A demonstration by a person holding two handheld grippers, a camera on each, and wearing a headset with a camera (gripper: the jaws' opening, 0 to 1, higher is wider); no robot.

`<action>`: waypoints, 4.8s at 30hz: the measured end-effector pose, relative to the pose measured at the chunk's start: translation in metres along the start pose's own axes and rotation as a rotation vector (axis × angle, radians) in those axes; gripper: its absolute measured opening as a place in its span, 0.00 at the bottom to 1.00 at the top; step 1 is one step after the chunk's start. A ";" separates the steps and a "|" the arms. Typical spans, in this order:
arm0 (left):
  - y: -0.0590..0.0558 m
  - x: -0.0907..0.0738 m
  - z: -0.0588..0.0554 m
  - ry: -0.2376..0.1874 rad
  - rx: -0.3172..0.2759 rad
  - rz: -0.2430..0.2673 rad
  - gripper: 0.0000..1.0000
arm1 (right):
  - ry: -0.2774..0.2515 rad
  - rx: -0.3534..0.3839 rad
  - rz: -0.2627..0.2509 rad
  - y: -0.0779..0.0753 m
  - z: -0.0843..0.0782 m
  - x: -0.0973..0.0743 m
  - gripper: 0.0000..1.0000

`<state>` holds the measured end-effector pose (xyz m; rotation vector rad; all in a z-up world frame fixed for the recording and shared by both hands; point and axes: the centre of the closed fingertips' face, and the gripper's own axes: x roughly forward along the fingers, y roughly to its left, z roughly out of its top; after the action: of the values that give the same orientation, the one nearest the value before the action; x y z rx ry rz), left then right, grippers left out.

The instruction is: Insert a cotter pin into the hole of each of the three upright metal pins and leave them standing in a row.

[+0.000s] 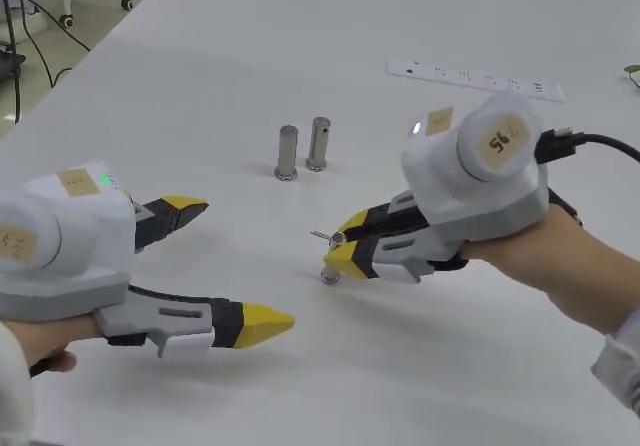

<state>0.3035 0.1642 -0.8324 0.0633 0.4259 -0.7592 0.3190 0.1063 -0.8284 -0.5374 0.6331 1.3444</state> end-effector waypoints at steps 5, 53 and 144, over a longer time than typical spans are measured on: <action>-0.004 0.001 -0.001 0.019 -0.003 -0.006 0.96 | -0.009 -0.031 0.026 -0.005 0.001 -0.005 0.10; -0.017 0.004 -0.019 0.094 -0.052 -0.027 0.95 | -0.010 -0.206 0.182 -0.034 -0.024 -0.022 0.10; -0.039 -0.010 -0.012 0.148 -0.078 -0.168 0.95 | -0.328 0.366 -0.167 0.004 -0.083 -0.143 0.94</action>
<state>0.2667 0.1449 -0.8357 0.0105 0.6067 -0.9061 0.2903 -0.0515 -0.7893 -0.0672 0.5328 1.0940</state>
